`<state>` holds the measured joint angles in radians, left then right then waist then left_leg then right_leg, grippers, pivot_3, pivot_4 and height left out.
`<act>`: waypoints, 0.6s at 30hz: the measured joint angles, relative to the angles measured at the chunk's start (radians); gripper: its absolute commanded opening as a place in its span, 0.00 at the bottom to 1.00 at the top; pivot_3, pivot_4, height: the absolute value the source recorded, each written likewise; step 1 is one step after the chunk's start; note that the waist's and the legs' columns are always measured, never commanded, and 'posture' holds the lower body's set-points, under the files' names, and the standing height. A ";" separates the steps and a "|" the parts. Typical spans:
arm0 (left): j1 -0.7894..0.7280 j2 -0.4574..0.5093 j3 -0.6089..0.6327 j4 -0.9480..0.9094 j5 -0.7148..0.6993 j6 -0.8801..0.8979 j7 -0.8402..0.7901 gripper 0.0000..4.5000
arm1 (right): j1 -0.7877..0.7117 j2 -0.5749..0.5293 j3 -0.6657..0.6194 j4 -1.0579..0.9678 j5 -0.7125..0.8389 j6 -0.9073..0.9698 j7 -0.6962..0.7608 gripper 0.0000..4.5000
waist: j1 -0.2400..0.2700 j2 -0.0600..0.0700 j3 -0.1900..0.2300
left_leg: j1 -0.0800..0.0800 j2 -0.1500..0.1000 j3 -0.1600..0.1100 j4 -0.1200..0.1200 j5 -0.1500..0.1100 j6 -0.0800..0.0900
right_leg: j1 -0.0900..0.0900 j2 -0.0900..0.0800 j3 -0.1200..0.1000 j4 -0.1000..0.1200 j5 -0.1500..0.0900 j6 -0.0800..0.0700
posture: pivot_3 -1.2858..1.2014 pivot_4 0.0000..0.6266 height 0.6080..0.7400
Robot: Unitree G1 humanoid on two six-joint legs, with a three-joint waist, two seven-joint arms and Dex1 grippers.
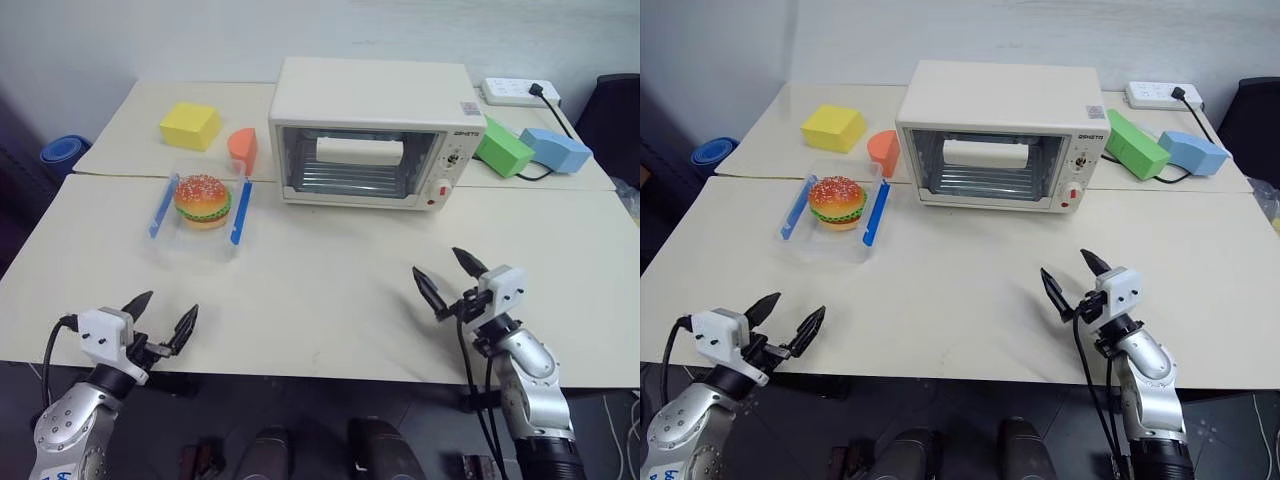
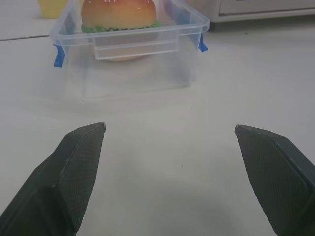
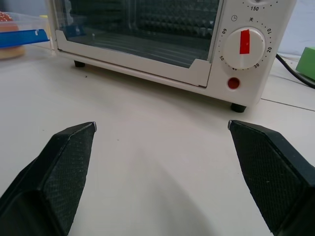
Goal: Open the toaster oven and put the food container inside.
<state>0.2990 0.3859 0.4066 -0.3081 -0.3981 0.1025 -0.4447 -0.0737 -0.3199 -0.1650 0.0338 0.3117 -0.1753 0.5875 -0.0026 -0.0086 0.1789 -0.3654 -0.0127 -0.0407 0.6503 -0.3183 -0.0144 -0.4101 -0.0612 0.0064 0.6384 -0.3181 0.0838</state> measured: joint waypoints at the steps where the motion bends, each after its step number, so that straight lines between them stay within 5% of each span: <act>1: -0.006 0.001 0.000 0.000 -0.001 0.005 0.001 1.00 | 0.000 0.000 0.000 0.003 0.001 0.000 0.003 1.00 | 0.000 0.000 0.000 | 0.000 0.000 0.000 0.000 0.000 0.000 | 0.000 0.000 0.000 0.000 0.000 0.000 | 0.52 0.24 1.00; 8: -0.077 0.121 0.039 -0.015 -0.225 0.107 -0.167 1.00 | -0.052 -0.083 0.002 -0.072 0.106 0.132 0.098 1.00 | -0.003 0.001 0.000 | 0.000 0.000 0.000 0.001 0.000 0.000 | -0.001 0.000 0.000 0.002 0.000 0.000 | 0.52 0.24 1.00; 13: -0.239 0.299 0.066 -0.010 -0.395 0.222 -0.334 1.00 | -0.246 -0.179 0.008 -0.102 0.170 0.285 0.176 1.00 | -0.002 0.001 0.000 | 0.000 0.000 -0.001 0.001 0.000 -0.001 | -0.001 0.000 -0.001 0.003 -0.001 -0.001 | 0.52 0.24 1.00; 18: -0.405 0.360 0.037 0.045 -0.441 0.294 -0.409 1.00 | -0.449 -0.173 0.041 0.028 0.180 0.354 0.218 1.00 | -0.005 0.001 0.000 | -0.002 0.000 -0.001 0.001 0.002 -0.003 | -0.003 0.000 -0.001 0.003 -0.001 -0.001 | 0.52 0.24 1.00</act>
<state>-0.1061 0.7459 0.4434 -0.2627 -0.8394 0.3968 -0.8536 -0.5230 -0.4933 -0.1238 0.0618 0.4922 0.1783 0.8059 -0.0074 -0.0079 0.1793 -0.3674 -0.0126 -0.0412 0.6516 -0.3168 -0.0171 -0.4130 -0.0611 0.0055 0.6414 -0.3188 0.0824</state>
